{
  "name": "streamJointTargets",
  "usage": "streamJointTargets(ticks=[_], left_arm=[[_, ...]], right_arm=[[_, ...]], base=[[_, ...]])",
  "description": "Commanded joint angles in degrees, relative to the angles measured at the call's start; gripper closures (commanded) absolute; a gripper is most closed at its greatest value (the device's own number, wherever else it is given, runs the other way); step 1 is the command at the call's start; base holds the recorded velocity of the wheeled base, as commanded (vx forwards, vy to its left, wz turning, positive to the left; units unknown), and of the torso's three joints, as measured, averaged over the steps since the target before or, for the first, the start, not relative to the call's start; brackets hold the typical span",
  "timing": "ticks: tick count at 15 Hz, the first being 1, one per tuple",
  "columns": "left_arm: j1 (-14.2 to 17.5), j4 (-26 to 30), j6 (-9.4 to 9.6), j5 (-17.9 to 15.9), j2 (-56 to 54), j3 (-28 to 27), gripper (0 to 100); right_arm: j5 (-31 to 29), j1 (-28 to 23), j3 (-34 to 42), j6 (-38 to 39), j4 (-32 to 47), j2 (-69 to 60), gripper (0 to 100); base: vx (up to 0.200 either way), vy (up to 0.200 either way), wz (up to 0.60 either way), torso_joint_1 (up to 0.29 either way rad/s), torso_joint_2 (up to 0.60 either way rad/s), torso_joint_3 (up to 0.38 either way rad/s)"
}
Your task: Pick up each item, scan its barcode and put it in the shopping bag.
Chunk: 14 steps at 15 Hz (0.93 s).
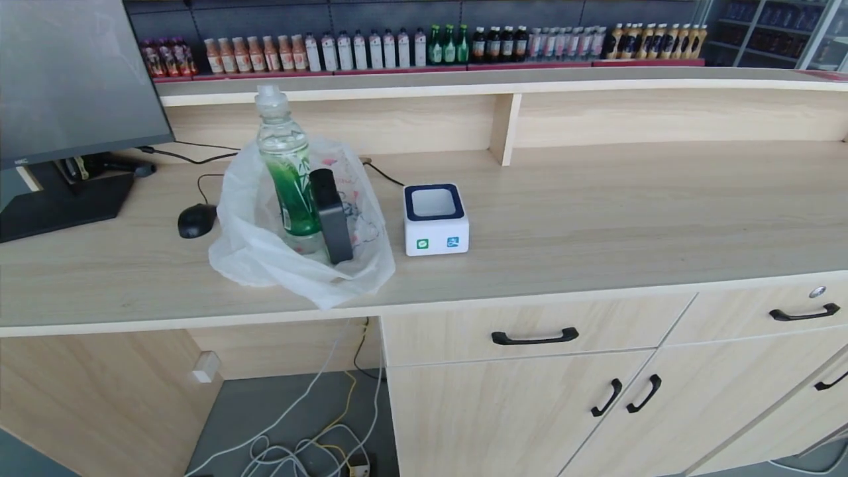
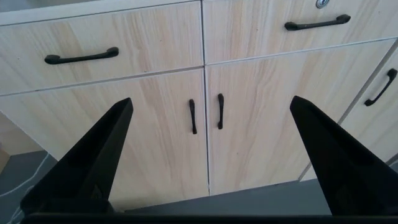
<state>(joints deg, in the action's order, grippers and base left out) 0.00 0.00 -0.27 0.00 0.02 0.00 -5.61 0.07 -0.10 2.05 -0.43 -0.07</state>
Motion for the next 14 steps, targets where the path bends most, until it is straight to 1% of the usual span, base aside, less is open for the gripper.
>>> streamJointTargets(ticks=[1, 3, 14], left_arm=[[0.0, 0.0, 0.18, 0.0, 0.0, 0.0, 0], [0.0, 0.0, -0.08, 0.0, 0.0, 0.0, 0], [0.0, 0.0, 0.09, 0.0, 0.0, 0.0, 0]], right_arm=[[0.0, 0.0, 0.1, 0.0, 0.0, 0.1, 0], [0.0, 0.0, 0.1, 0.0, 0.0, 0.1, 0], [0.0, 0.0, 0.1, 0.3, 0.0, 0.1, 0]], base=[[0.000, -0.200, 0.00, -0.007, 0.01, 0.002], [0.000, 0.000, 0.00, 0.000, 0.00, 0.000], [0.000, 0.000, 0.00, 0.000, 0.00, 0.000]])
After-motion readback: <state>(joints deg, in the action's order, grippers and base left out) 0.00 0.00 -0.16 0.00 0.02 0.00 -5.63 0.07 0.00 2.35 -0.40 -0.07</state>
